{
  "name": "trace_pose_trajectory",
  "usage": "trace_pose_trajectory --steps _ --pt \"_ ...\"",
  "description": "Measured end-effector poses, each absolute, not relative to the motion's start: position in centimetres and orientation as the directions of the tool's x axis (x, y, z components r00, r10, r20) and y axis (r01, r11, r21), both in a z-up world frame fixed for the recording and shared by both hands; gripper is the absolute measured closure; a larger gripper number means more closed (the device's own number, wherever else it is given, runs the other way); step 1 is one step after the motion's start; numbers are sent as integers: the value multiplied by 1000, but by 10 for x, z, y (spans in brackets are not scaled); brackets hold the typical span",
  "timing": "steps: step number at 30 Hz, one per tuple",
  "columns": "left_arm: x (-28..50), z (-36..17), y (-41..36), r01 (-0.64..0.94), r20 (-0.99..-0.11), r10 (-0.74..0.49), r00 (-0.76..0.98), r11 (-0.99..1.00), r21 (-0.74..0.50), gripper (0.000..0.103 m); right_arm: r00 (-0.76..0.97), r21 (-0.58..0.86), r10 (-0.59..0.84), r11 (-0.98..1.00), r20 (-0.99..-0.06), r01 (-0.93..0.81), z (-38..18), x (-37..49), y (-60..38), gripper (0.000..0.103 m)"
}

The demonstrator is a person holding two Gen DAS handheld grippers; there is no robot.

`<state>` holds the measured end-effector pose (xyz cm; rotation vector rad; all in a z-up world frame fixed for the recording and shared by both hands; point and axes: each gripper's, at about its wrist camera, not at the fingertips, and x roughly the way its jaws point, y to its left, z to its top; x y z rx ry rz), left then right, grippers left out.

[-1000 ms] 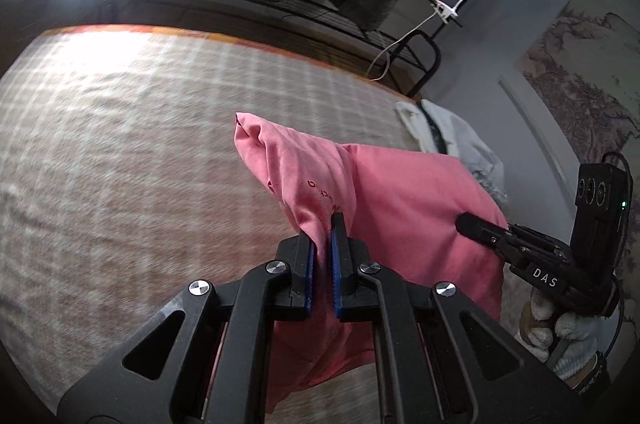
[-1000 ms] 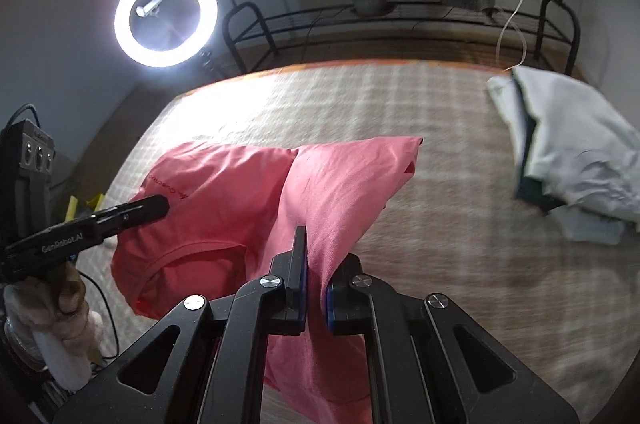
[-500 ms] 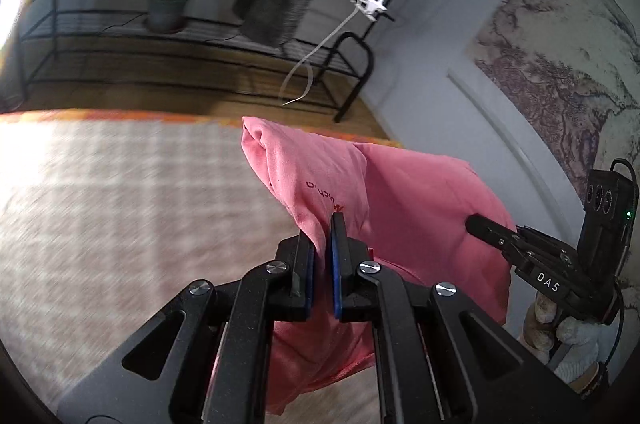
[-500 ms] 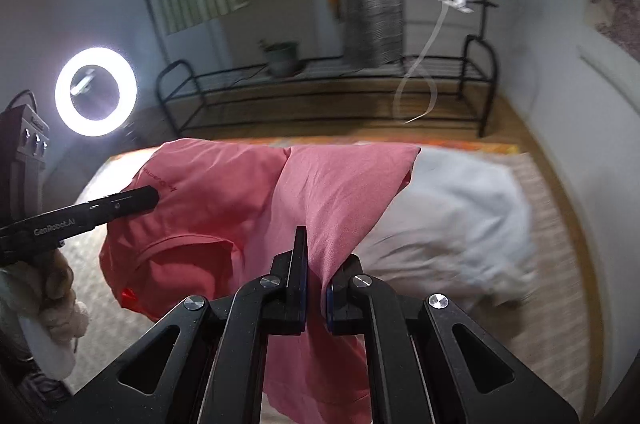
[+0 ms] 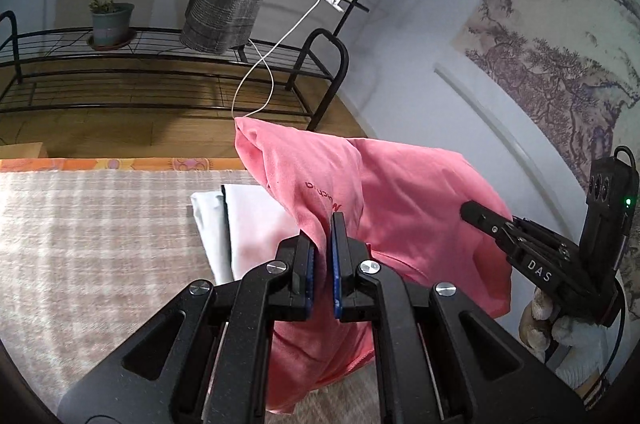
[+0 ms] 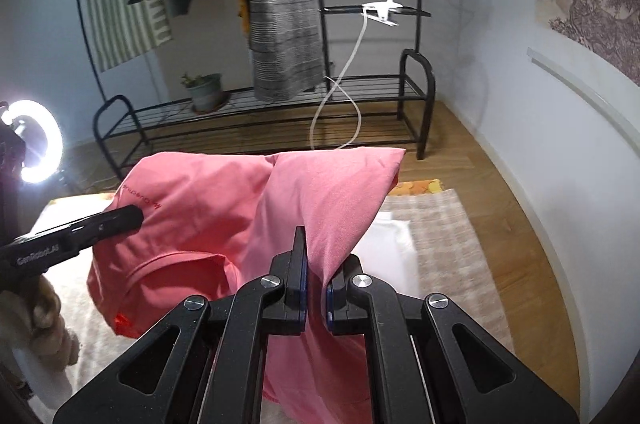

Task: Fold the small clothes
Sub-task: 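Carry the lifted bundle with both tools to the clothes stack, then lower the bundle onto the stack and open both tools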

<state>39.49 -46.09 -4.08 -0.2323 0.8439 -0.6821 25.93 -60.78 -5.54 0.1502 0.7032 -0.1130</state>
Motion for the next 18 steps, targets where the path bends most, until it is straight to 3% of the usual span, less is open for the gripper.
trace_pose_trajectory --steps 7,11,13,14,15,18 --pt "405 -68 -476 447 -656 -607 449 788 -423 98 725 93 -65 980 -686 175 -83 274 -628 98" --pt "407 -75 -476 437 -690 -571 446 811 -389 98 689 13 -139 977 -711 211 -94 279 -628 96" --pt "405 -75 -476 444 -699 -549 458 823 -355 88 674 -16 -175 972 -718 236 -98 279 -630 94" --pt "403 -74 -475 443 -701 -536 469 830 -338 73 671 -19 -182 970 -719 242 -98 279 -631 94" --pt "402 -73 -473 441 -697 -529 484 835 -328 64 669 -21 -188 968 -719 250 -98 278 -633 94" --pt "397 -68 -466 433 -690 -514 510 846 -311 64 661 -33 -220 958 -717 284 -93 273 -637 87"
